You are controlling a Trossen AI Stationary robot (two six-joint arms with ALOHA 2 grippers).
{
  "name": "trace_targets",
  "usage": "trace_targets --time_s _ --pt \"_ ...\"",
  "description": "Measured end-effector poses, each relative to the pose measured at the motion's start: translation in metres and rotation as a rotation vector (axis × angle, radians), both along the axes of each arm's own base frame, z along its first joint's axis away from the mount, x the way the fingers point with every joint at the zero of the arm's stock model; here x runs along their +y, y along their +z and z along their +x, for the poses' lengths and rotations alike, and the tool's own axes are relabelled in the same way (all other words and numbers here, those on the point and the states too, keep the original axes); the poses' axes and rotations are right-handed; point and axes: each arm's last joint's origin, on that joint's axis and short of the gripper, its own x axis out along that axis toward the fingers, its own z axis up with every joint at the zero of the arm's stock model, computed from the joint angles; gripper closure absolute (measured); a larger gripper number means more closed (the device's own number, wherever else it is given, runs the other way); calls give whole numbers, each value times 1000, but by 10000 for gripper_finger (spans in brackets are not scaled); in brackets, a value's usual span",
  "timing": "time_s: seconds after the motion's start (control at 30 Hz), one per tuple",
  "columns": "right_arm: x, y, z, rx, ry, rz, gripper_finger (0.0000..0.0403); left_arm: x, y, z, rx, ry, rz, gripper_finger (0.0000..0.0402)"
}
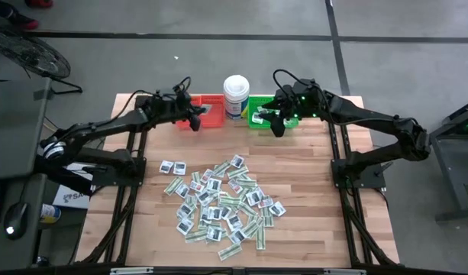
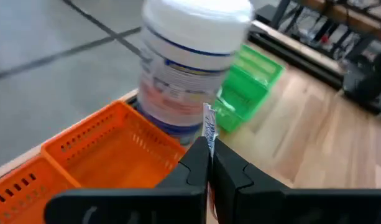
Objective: Pick & Place First Aid Supplies
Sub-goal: Put the blue alcohol pad into the right orange bin
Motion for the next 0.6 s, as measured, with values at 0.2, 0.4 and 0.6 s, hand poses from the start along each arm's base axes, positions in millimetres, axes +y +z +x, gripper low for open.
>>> trace_targets --time_s 0.2,0.4,0.6 --pt "-1 0 0 4 -25 -11 214 28 -22 -3 24 56 -98 401" --pt "-1 0 0 4 -27 -12 214 47 -36 -1 -25 75 -166 401" --pt "-1 0 0 3 -34 -17 215 61 -45 12 4 90 -221 401"
